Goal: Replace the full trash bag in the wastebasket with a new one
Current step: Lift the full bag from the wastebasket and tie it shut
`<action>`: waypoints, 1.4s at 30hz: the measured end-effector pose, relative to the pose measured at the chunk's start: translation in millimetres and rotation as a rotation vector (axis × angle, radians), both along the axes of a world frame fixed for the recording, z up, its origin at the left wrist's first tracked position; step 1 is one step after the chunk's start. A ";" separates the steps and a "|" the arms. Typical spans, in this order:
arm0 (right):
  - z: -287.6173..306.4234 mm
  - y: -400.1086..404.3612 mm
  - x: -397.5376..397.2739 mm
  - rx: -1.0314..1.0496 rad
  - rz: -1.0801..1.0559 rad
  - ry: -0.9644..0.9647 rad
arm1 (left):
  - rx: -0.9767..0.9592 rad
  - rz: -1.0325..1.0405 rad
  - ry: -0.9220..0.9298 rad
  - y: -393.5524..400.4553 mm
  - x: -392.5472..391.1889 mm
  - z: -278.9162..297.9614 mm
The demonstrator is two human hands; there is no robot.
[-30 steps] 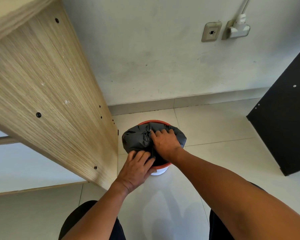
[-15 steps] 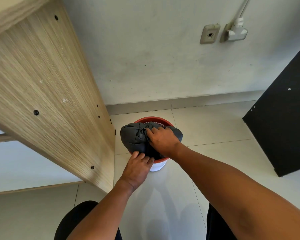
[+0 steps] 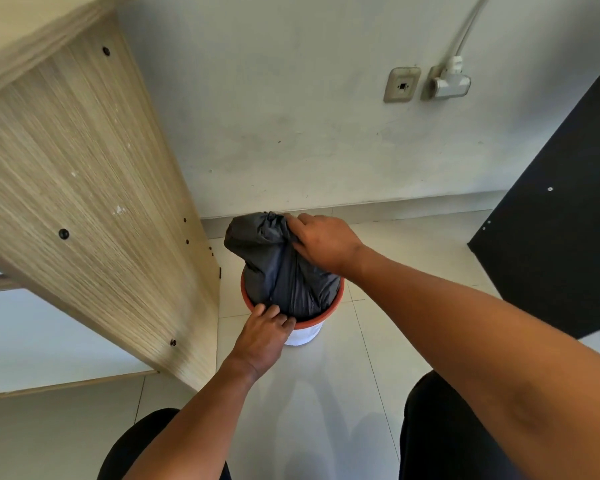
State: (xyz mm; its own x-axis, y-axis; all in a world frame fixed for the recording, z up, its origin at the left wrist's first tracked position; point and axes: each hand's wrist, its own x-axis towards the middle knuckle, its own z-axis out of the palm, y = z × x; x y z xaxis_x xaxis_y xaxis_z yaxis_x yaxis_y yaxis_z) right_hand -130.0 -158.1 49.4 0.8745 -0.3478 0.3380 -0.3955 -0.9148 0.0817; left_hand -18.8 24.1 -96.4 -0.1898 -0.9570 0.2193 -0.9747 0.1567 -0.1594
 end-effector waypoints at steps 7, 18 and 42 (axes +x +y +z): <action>55.8 -16.6 2.4 -0.049 0.009 -0.040 | -0.187 0.158 0.410 0.3 2.2 33.6; 61.5 -1.5 4.5 0.262 0.037 -0.043 | -0.380 0.311 1.018 -52.7 28.8 150.8; 21.5 25.2 -23.3 0.599 -0.642 -0.577 | -0.438 0.785 1.894 -87.2 18.8 172.5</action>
State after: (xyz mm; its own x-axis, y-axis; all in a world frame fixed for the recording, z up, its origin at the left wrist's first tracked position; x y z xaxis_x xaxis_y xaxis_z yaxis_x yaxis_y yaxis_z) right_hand -153.4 -132.9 70.8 0.2273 -0.9373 0.2643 -0.6553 -0.3480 -0.6704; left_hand 0.0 -63.1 76.1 0.8095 -0.5495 -0.2067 0.2242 -0.0360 0.9739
